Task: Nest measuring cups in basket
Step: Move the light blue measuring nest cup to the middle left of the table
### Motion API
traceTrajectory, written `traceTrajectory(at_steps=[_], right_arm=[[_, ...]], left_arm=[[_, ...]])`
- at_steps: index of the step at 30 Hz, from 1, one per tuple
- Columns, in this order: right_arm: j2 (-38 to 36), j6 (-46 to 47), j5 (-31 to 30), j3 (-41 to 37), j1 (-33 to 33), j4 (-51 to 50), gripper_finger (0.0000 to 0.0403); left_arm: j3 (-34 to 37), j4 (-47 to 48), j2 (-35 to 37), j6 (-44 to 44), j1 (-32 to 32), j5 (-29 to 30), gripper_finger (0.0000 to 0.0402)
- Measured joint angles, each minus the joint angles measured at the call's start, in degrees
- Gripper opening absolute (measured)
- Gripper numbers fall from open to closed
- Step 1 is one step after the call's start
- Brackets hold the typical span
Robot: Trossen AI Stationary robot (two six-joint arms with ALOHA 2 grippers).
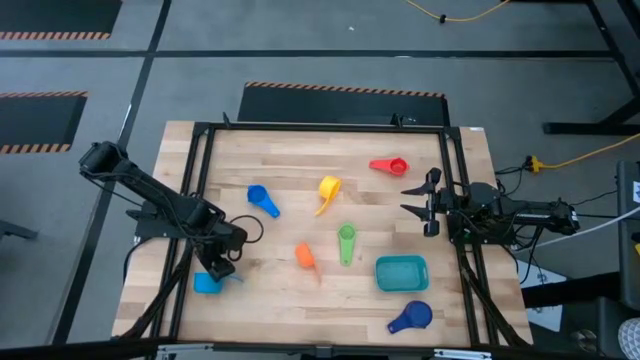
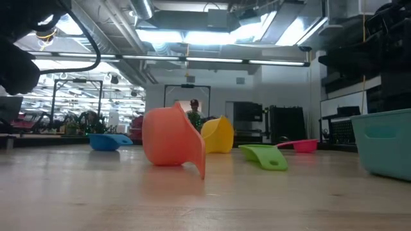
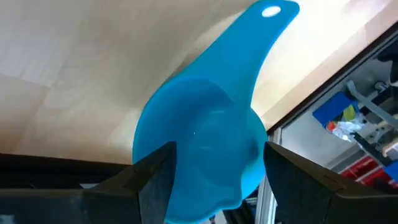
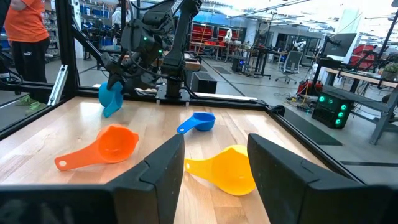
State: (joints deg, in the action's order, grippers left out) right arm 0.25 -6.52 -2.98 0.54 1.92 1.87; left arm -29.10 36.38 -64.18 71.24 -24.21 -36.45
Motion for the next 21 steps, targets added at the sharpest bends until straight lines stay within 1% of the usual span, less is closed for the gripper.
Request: traceTrajectory(at_steps=[12, 17, 21], right_arm=[[0.00, 0.00, -0.01, 0.00, -0.01, 0.00, 0.0182], [-0.01, 0.00, 0.00, 0.00, -0.01, 0.02, 0.0182], [0.00, 0.00, -0.01, 0.00, 0.01, 0.00, 0.0182]], left_arm=[[0.00, -0.91, 0.00, 0.02, -2.24, -0.13, 0.0196], [0.00, -3.39, 0.00, 0.04, -3.27, 0.02, 0.0173], [0.00, -4.55, 0.00, 0.06, -4.05, 1.36, 0.0150]])
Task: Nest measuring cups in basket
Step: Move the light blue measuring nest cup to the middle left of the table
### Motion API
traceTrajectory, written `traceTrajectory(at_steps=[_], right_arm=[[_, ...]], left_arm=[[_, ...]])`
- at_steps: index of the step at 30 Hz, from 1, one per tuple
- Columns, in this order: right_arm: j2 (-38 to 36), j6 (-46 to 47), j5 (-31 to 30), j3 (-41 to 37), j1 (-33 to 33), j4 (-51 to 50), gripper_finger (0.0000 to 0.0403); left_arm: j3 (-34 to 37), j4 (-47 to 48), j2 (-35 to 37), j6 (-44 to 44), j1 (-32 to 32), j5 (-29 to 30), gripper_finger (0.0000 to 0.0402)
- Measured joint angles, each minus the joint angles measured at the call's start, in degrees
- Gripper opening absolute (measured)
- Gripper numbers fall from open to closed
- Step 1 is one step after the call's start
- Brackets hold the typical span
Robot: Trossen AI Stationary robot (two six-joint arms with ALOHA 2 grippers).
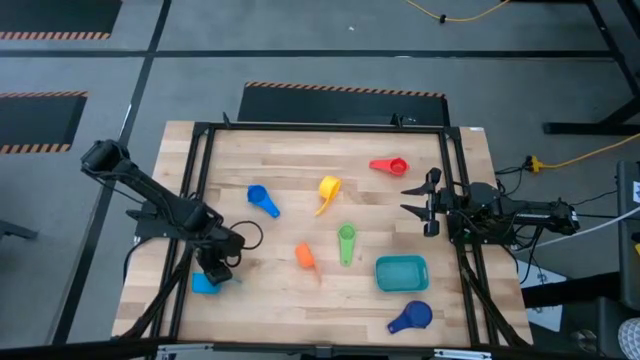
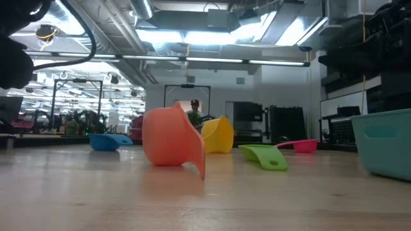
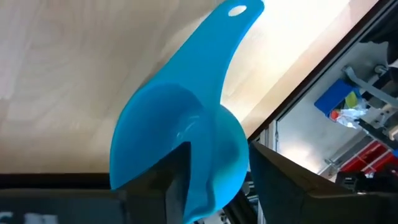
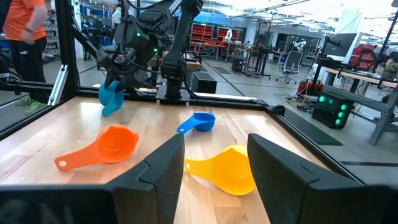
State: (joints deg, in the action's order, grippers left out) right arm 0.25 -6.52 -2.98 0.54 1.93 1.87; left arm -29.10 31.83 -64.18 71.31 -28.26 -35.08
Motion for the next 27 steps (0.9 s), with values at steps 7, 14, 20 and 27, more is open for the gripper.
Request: traceTrajectory(at_steps=[7, 14, 20, 27], right_arm=[[0.00, 0.00, 0.02, 0.00, -0.02, 0.00, 0.0182], [0.00, -0.02, 0.00, 0.00, -0.02, 0.01, 0.0182], [-0.01, -0.01, 0.00, 0.00, -0.01, 0.02, 0.0182], [-0.02, -0.02, 0.01, 0.00, -0.01, 0.02, 0.0182]], left_arm=[[0.00, -0.04, 0.00, 0.00, -0.45, -0.03, 0.0113], [0.00, -0.03, 0.00, -0.14, -0.45, -0.19, 0.0072], [0.00, -0.01, 0.00, -4.39, -0.43, 1.42, 0.0020], [-0.01, -2.21, 0.09, -5.96, -0.45, 5.51, 0.0009]])
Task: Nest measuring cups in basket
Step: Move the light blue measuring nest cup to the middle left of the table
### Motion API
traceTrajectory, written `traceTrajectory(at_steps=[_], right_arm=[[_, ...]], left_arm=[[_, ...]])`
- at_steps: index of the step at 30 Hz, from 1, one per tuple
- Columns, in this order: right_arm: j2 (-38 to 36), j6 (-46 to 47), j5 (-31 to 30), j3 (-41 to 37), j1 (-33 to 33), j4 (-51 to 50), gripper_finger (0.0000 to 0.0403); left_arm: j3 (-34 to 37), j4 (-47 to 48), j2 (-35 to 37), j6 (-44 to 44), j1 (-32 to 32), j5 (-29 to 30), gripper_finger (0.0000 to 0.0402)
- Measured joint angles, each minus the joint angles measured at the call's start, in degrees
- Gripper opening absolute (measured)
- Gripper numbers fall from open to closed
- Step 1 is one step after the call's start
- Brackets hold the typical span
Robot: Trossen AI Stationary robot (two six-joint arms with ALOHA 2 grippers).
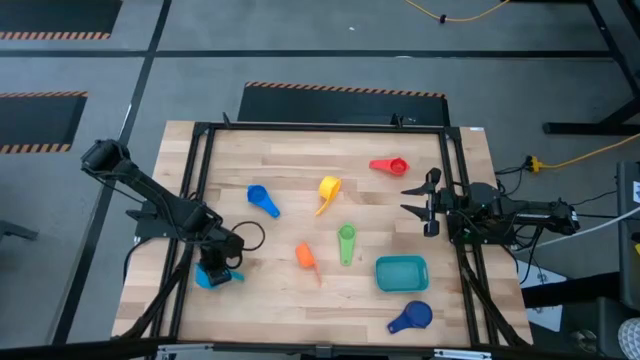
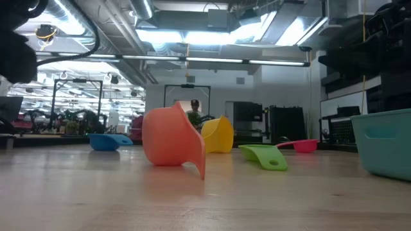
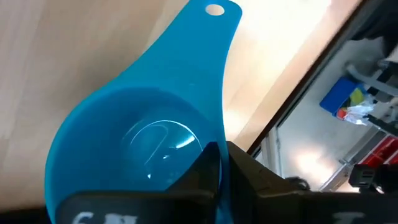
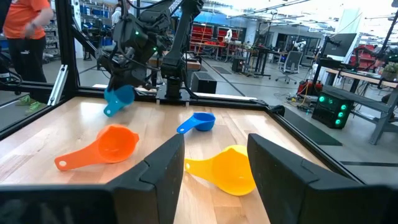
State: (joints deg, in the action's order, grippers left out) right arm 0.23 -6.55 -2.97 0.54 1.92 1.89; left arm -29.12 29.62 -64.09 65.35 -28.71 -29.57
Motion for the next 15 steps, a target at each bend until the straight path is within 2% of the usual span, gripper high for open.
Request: traceTrajectory(at_steps=[3, 8, 11, 15], right_arm=[[0.02, 0.01, -0.01, 0.00, -0.01, 0.00, 0.0182], [0.02, 0.00, -0.01, 0.00, -0.01, 0.00, 0.0182], [0.01, 0.00, -0.01, 0.00, 0.00, 0.00, 0.0182], [0.00, 0.00, -0.01, 0.00, -0.01, 0.00, 0.0182]], left_arm=[[-0.20, -3.70, 0.08, -3.11, 0.04, 5.62, 0.0005], [-0.13, -10.59, 0.02, -11.42, 0.08, 23.17, 0.0005], [0.23, -13.40, -0.16, -19.90, 0.09, 34.09, 0.0004], [0.08, -15.66, -0.13, -27.81, 0.07, 42.57, 0.0004]])
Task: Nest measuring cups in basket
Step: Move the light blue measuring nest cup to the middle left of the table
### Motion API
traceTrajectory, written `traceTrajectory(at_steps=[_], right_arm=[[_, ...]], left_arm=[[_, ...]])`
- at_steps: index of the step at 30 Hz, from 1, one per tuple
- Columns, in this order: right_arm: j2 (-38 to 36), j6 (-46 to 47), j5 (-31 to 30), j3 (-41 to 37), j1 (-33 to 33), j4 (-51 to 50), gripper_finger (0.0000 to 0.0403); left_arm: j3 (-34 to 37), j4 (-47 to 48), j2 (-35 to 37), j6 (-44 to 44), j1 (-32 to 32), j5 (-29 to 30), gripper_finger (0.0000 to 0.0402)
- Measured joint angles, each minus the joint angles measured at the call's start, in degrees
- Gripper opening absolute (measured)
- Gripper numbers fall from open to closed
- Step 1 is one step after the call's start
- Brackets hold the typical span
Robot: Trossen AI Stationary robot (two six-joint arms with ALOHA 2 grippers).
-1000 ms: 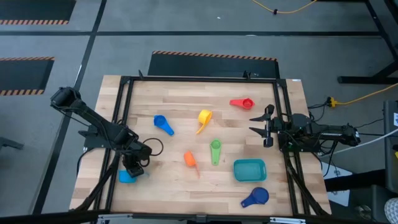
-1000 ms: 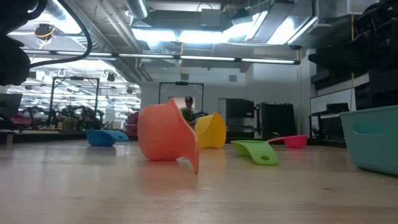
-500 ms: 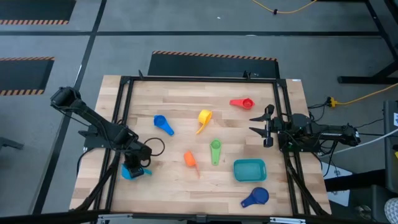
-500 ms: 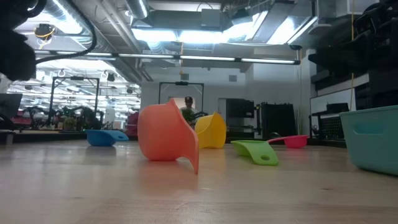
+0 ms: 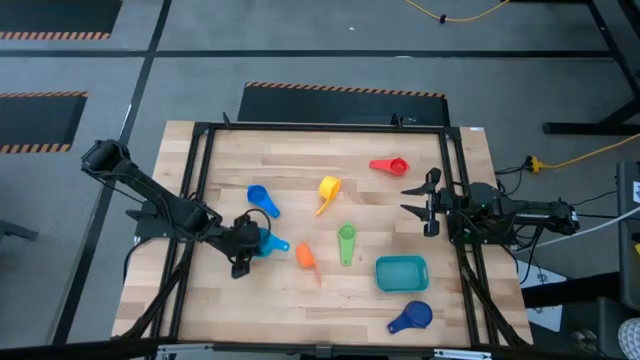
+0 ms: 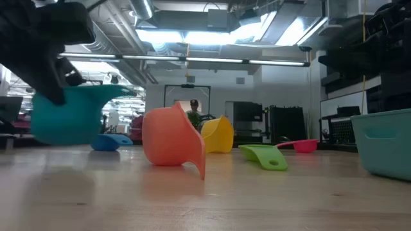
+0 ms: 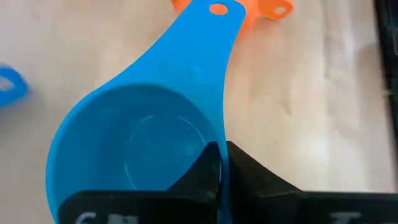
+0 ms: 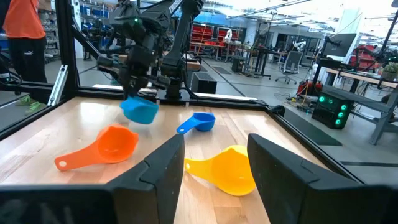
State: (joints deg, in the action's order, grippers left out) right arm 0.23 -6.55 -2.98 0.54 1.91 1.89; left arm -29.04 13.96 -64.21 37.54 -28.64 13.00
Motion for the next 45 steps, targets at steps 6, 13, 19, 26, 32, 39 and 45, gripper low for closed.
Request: traceTrajectory(at_steps=[6, 13, 19, 26, 32, 39, 45], right_arm=[[0.00, 0.00, 0.00, 0.00, 0.01, 0.02, 0.0182], [0.00, 0.00, 0.00, 0.00, 0.00, 0.02, 0.0182], [0.01, 0.01, 0.00, 0.00, 0.02, 0.02, 0.0182], [0.00, 0.00, 0.00, 0.00, 0.02, 0.02, 0.0182], [0.00, 0.00, 0.02, 0.00, 0.00, 0.02, 0.0182], [0.00, 0.00, 0.00, 0.00, 0.02, 0.02, 0.0182], [0.00, 0.00, 0.00, 0.00, 0.00, 0.02, 0.0182]], left_arm=[[0.02, -0.37, -1.17, -8.77, 0.02, 6.57, 0.0003], [0.02, -5.50, -8.39, -13.25, 0.00, 5.37, 0.0003], [-0.17, -7.71, -11.31, -13.63, 0.00, 4.07, 0.0005], [-0.13, -7.64, -11.66, -12.00, 0.00, 1.98, 0.0033], [-0.09, -7.43, -11.66, -6.25, 0.11, 2.09, 0.0051], [-0.09, -7.48, -11.66, -3.16, 0.11, 3.05, 0.0071], [-0.09, -7.51, -11.66, -0.49, 0.11, 4.64, 0.0095]])
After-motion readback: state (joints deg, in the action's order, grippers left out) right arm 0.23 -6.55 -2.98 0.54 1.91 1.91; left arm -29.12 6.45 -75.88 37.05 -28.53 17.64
